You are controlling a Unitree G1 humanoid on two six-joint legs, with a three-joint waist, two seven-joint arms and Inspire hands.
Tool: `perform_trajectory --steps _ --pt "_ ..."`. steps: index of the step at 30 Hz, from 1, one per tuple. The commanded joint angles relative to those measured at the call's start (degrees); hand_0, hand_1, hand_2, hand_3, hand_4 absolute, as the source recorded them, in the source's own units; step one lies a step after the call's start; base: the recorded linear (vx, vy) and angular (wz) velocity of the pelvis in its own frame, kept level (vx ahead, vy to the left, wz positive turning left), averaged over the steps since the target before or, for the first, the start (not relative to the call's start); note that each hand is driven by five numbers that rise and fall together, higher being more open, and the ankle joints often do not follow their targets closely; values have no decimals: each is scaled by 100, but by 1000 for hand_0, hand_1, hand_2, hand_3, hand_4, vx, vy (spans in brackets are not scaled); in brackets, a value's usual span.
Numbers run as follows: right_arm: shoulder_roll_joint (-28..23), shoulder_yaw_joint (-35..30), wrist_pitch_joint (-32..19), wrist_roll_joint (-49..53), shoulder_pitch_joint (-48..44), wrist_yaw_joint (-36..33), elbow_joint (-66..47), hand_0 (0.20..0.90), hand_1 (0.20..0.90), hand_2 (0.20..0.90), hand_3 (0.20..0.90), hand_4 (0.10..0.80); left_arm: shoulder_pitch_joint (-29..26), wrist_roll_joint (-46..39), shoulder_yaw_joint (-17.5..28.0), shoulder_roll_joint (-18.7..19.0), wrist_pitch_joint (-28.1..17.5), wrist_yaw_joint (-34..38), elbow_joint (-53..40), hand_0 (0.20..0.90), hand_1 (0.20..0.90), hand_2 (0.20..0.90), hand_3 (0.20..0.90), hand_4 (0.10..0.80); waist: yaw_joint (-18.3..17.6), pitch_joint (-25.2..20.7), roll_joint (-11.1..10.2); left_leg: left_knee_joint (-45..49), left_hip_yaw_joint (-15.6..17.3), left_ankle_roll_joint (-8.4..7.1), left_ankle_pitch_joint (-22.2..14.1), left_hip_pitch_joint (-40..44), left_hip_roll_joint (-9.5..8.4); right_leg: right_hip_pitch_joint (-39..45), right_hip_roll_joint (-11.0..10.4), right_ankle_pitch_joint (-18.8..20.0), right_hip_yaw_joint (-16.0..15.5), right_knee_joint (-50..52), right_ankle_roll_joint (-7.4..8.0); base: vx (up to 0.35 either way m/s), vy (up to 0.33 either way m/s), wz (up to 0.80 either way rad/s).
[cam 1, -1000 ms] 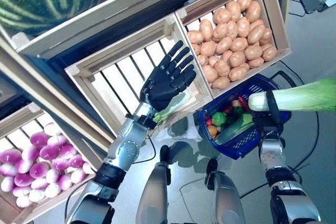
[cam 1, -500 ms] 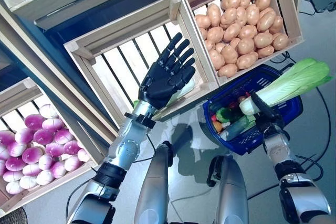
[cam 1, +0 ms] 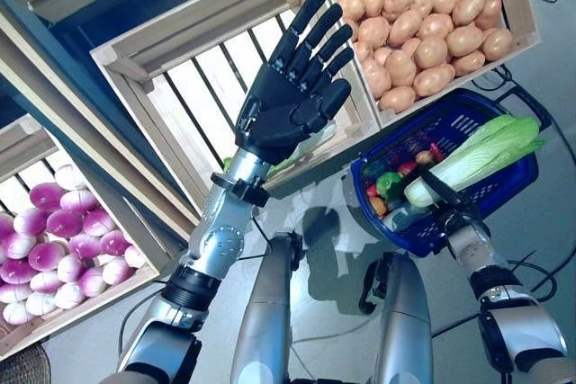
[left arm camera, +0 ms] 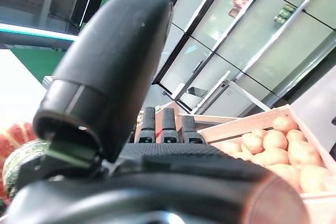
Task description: Put vegetables into the basket
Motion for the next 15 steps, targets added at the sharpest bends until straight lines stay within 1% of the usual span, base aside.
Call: perform_trajectory --steps 1,3,4,8,11,15 --pt "-339 74 -120 -184 -740 104 138 300 300 300 300 400 -611 -251 110 -251 -657 -169 -819 900 900 900 900 800 5 -163 204 528 154 316 -957 258 -75 -38 141 499 54 -197 -376 -52 -3 2" --pt "-406 192 33 -300 -863 59 219 300 300 300 300 400 -692 -290 92 -214 -655 -130 -827 900 900 900 900 800 23 -137 211 599 131 329 -957 148 -84 -151 136 479 64 -107 -381 -59 -16 4" --pt "-445 271 109 -349 -938 29 313 900 900 900 900 800 -719 -293 71 -209 -669 -129 -814 900 900 900 900 800 37 -118 218 640 120 328 -964 91 -88 -196 133 466 58 -77 -387 -52 -26 3" --pt "-450 366 128 -401 -1079 28 395 900 900 900 900 800 -755 -322 50 -204 -655 -89 -789 900 900 900 900 800 57 -82 231 678 102 328 -956 39 -107 -250 144 458 52 -27 -386 -19 -8 4" --pt "-427 412 145 -161 -1200 95 422 900 900 900 900 800 -792 -421 55 -179 -639 -106 -740 900 900 900 900 800 71 -64 241 677 106 339 -950 28 -116 -267 163 467 66 -32 -388 0 0 0" --pt "-372 455 88 -426 -1199 2 354 900 900 900 900 800 -759 -427 70 -206 -602 -165 -740 900 900 900 900 800 73 -38 247 529 126 323 -900 121 -113 -173 184 520 60 -174 -371 0 0 0"
